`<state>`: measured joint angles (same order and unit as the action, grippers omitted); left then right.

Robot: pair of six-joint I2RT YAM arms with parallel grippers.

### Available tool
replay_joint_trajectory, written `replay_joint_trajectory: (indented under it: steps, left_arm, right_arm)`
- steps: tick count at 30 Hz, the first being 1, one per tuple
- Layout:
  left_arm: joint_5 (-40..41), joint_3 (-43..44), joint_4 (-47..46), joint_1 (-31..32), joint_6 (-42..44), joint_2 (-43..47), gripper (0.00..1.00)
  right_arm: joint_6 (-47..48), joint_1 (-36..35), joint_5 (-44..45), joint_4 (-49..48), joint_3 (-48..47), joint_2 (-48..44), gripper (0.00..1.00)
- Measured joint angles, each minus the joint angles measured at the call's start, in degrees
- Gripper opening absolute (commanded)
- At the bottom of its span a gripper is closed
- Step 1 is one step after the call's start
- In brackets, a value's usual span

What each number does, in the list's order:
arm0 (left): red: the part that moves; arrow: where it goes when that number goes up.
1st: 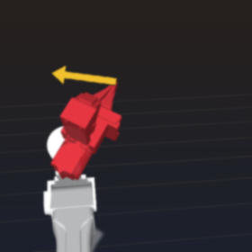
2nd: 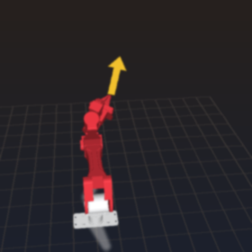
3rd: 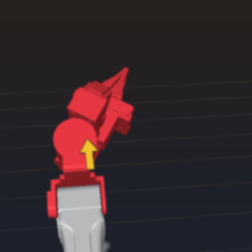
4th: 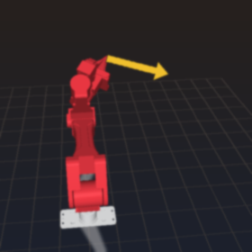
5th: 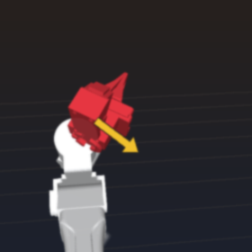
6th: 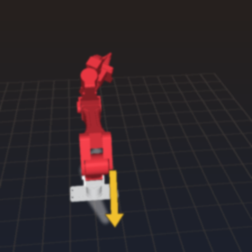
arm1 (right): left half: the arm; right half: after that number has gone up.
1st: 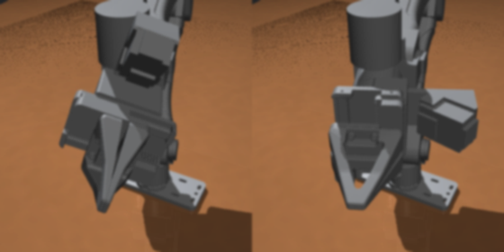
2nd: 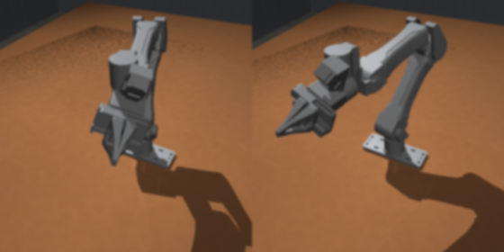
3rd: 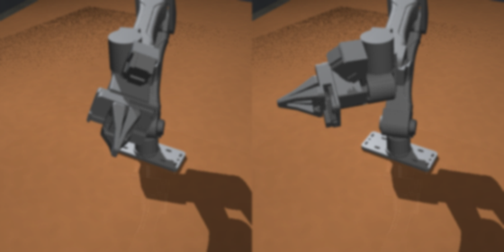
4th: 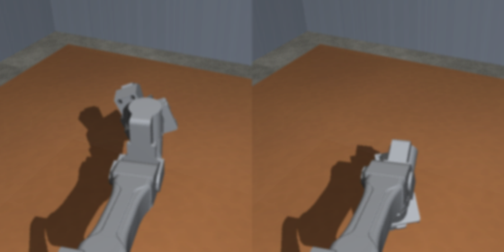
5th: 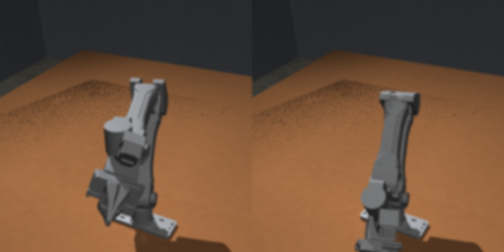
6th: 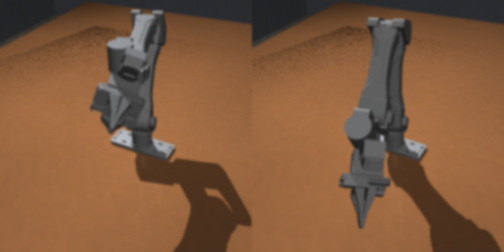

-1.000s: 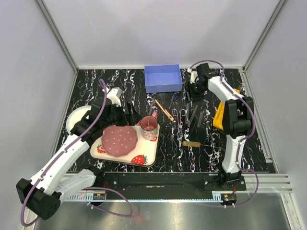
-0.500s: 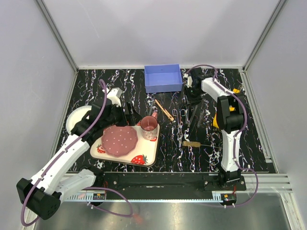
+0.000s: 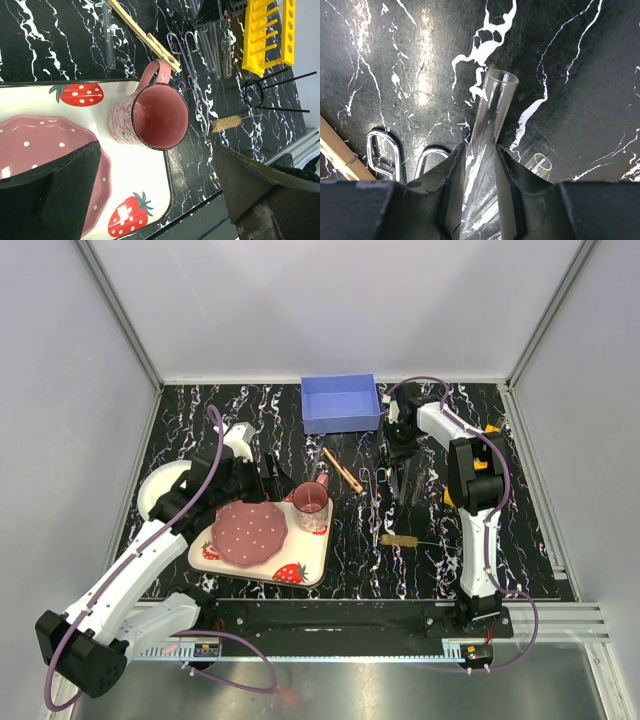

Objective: Organize the chemistry lab equipment

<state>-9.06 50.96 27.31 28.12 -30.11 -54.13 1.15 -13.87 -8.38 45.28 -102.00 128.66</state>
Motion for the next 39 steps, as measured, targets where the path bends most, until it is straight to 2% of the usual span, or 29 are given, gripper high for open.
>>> replay_joint_trajectory:
  steps: [8,18,23,30,33,39]
  left_arm:
    - [-0.3,0.0,0.0,0.0,-0.5,0.0,0.99]
    - [-6.9,-1.2,-6.3,0.0,-4.7,-0.4,0.99]
    - [-12.5,-1.9,-12.7,0.0,-8.8,-2.2,0.99]
    - [-18.6,-2.3,-23.5,0.2,-15.7,-6.5,0.98]
    - [-19.6,-2.2,-28.7,1.4,-18.6,-10.3,0.97]
    - [-19.4,2.5,-32.3,6.0,-21.2,-20.7,0.92]
  right_arm:
    - [-1.6,0.0,-0.2,0.0,-0.2,0.2,0.24]
    - [-4.1,0.0,-5.0,-1.0,1.5,-0.9,0.22]
    - [-5.3,0.5,-9.0,-1.6,5.2,-6.3,0.22]
    - [-8.2,2.8,-16.4,-6.2,11.7,-18.8,0.22]
    - [-10.5,3.9,-20.3,-8.9,15.1,-23.7,0.22]
    - [-15.6,5.4,-27.1,-14.4,20.7,-30.6,0.22]
